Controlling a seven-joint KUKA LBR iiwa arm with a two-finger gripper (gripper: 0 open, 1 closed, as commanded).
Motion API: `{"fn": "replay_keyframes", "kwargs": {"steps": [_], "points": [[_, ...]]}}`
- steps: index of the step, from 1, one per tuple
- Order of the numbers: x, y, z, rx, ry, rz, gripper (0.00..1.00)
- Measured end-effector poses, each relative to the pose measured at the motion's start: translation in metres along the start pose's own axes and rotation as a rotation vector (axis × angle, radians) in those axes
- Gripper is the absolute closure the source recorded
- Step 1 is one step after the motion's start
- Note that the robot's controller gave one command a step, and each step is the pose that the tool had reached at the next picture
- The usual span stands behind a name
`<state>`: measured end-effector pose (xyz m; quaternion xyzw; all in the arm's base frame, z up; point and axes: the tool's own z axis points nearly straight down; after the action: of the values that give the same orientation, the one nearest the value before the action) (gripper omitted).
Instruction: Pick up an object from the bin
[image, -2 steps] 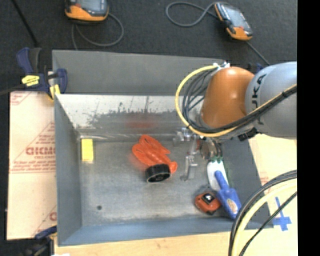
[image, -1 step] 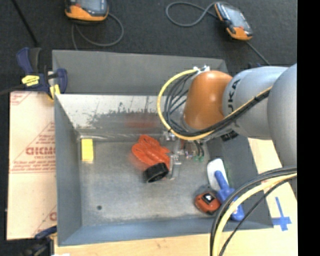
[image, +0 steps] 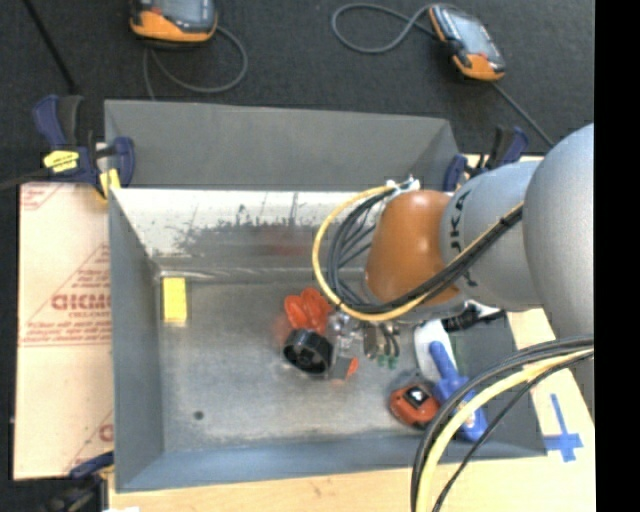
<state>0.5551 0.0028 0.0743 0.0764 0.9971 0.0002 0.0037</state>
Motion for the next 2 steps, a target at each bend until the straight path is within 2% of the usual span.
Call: {"fn": "replay_keyframes", "kwargs": {"steps": [2], "points": [[-0.0004,-0.0023,-0.0071,0.000,-0.002,0.002,1.00]]}}
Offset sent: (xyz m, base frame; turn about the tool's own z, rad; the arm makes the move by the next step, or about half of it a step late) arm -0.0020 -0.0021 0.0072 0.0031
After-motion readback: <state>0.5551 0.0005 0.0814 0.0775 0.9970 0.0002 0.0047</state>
